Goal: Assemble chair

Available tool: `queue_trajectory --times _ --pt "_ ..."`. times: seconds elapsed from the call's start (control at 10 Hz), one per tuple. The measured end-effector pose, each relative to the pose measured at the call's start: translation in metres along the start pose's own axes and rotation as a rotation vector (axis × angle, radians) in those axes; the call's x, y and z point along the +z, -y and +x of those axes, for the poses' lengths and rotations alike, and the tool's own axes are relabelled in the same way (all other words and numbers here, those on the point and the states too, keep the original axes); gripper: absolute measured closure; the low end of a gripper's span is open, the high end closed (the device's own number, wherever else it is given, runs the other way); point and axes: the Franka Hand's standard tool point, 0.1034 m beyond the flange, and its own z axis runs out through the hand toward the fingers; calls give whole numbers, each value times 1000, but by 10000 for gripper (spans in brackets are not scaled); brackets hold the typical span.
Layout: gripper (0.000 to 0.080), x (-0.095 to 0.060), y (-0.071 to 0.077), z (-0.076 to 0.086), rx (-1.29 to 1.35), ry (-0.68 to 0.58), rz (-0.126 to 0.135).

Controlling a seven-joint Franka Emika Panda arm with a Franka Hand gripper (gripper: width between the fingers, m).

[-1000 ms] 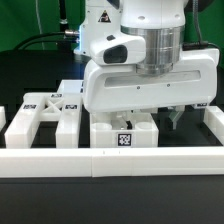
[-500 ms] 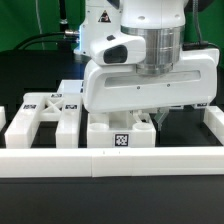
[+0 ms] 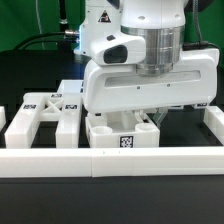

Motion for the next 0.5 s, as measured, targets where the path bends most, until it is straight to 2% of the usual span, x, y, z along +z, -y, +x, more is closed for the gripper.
queue_trajectory --times 0.2,0.4,0.5 --pt "768 0 7 1 6 -1 3" --pt "768 1 25 8 8 -7 4" --pt "768 1 39 16 14 -12 7"
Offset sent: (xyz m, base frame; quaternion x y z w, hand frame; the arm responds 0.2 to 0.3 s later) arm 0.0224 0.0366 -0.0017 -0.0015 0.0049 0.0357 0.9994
